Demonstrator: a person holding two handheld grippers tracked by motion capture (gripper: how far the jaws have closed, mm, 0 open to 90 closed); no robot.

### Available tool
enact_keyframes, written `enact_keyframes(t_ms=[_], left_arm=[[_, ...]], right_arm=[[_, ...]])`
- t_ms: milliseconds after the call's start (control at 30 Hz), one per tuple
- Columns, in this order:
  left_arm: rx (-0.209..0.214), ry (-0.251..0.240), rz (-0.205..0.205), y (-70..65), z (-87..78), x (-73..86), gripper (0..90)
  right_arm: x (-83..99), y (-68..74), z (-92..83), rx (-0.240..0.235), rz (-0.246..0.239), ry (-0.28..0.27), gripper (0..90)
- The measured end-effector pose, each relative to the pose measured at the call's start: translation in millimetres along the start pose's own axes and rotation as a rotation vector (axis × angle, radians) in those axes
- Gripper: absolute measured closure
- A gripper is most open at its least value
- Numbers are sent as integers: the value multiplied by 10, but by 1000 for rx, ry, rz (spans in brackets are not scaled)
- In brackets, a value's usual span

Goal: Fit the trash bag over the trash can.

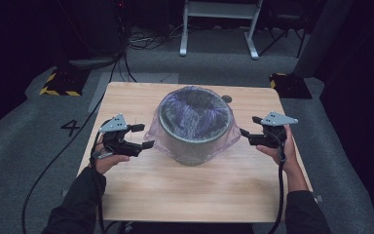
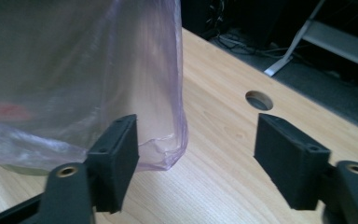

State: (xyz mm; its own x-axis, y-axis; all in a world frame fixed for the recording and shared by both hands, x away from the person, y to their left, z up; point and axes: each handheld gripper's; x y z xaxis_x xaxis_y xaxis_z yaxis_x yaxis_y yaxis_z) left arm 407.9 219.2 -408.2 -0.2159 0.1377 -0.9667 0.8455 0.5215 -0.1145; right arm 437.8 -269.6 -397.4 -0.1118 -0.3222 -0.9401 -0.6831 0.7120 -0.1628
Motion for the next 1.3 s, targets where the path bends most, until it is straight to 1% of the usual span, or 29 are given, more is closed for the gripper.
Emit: enact_keyframes(t_ms=[67, 100, 133, 200, 267, 300, 333, 367, 400, 433, 467, 500, 533, 567, 600, 633, 700, 733, 833, 867, 900, 933, 967, 1000, 1067, 1133, 1233, 1267, 1300], left_arm=[[-5, 29, -5, 1, 71, 27, 213], [-4, 43, -9, 7, 102, 45, 221], [4, 46, -20, 15, 132, 69, 226], [7, 68, -28, 25, 194, 114, 262], [16, 92, -31, 40, 259, 152, 334], [2, 109, -23, 45, 297, 165, 366], [-8, 111, -21, 41, 318, 175, 458], [-16, 117, -10, 45, 347, 188, 523], [-17, 123, -4, 46, 376, 205, 556], [-19, 140, 13, 46, 411, 223, 612], [-34, 155, 25, 41, 440, 237, 673], [-41, 165, 37, 44, 461, 248, 702], [-45, 174, 33, 42, 499, 273, 731], [-47, 177, 29, 44, 521, 288, 751], [-55, 188, 35, 50, 546, 307, 757], [-58, 195, 29, 55, 569, 328, 757], [-61, 206, 30, 69, 600, 375, 768], [-64, 210, 27, 68, 607, 392, 768], [-65, 226, 20, 72, 611, 453, 742], [-73, 229, 29, 68, 605, 462, 694], [-75, 230, 16, 63, 590, 456, 588], [-54, 214, 0, 66, 556, 443, 463], [-39, 187, -14, 61, 511, 428, 386], [-47, 170, -14, 44, 460, 407, 319], [-95, 153, 23, 0, 356, 373, 191], [-106, 137, 27, -47, 239, 355, 158], [-136, 123, 36, -119, 101, 363, 157], [-143, 111, 42, -145, 39, 378, 157], [-154, 108, 52, -165, -3, 396, 156]], right_arm=[[-7, 47, -39, -82, -2, -33, 263], [-6, 97, -49, -121, -14, -34, 251], [0, 159, -45, -147, -37, -27, 235], [38, 303, -10, -184, -73, 5, 218], [91, 440, 55, -209, -111, 36, 227], [115, 495, 92, -214, -124, 47, 239], [139, 545, 141, -206, -121, 57, 265], [153, 564, 170, -203, -116, 60, 345], [170, 583, 206, -215, -111, 63, 470], [188, 602, 237, -234, -110, 69, 543], [206, 625, 279, -237, -122, 85, 636], [222, 642, 308, -228, -137, 101, 696], [235, 648, 328, -223, -146, 106, 744], [258, 649, 355, -222, -135, 109, 797], [273, 646, 369, -224, -126, 107, 826], [293, 640, 386, -225, -115, 109, 860], [336, 629, 416, -224, -98, 116, 900], [363, 628, 430, -220, -92, 129, 900], [433, 624, 449, -224, -81, 154, 900], [457, 621, 451, -222, -76, 164, 900], [476, 617, 446, -225, -76, 168, 900], [483, 612, 428, -223, -73, 164, 898], [480, 606, 402, -224, -69, 149, 873], [467, 602, 367, -225, -67, 133, 840], [424, 590, 280, -226, -58, 96, 798], [383, 563, 195, -224, -45, 69, 707], [323, 515, 69, -218, -8, 29, 564], [300, 498, 26, -215, 5, 13, 514], [266, 477, -26, -215, 22, -4, 488]])
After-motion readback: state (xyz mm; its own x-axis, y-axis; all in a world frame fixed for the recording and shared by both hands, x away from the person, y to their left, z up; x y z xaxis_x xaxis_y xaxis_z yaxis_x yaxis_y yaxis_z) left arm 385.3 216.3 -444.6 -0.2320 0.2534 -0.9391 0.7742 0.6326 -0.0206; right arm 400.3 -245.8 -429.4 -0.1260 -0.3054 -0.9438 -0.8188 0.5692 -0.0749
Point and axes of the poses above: each handheld gripper's, and its own axes: z roughly forward along the jaws, x roughly out of its underside, y roughly to its left, and after that the axes turned 11 degrees about -y, right-handed
